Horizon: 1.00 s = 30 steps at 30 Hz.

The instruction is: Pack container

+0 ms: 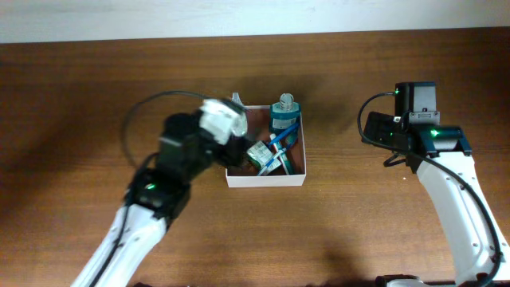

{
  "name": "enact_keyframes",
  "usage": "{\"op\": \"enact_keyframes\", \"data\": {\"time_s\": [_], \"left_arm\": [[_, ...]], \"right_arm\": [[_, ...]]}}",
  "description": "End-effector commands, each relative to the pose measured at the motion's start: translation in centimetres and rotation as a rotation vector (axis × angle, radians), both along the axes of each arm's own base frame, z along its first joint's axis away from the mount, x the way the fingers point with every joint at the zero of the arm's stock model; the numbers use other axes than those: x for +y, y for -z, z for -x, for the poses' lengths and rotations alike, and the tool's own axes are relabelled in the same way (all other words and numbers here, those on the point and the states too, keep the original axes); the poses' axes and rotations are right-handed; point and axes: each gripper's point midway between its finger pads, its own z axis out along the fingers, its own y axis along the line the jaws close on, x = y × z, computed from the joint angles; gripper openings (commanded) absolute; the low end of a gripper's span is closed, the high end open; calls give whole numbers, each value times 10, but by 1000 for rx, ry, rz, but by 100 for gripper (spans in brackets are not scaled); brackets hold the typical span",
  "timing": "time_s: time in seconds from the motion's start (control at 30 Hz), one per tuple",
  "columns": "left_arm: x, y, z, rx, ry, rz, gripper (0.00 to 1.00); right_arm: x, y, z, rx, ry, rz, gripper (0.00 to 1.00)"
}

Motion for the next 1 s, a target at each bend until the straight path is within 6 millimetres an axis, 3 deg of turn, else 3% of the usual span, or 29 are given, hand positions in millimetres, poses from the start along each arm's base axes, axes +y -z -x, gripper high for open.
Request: {"op": "enact_keyframes", "data": {"time_s": [0.0, 0.13, 0.3, 0.97], "left_arm": [[89, -13, -17, 2, -459, 49, 98], [139, -9, -19, 23, -612, 42, 99], [175, -1, -16, 56, -706, 27, 99], [181, 36, 8, 224, -717, -50, 99]], "right_arm": [[-2, -5, -2, -16, 7, 1, 99], [-2, -5, -2, -16, 7, 1, 99], [-2, -5, -2, -16, 7, 1, 99], [-2, -5, -2, -16, 7, 1, 99]]}}
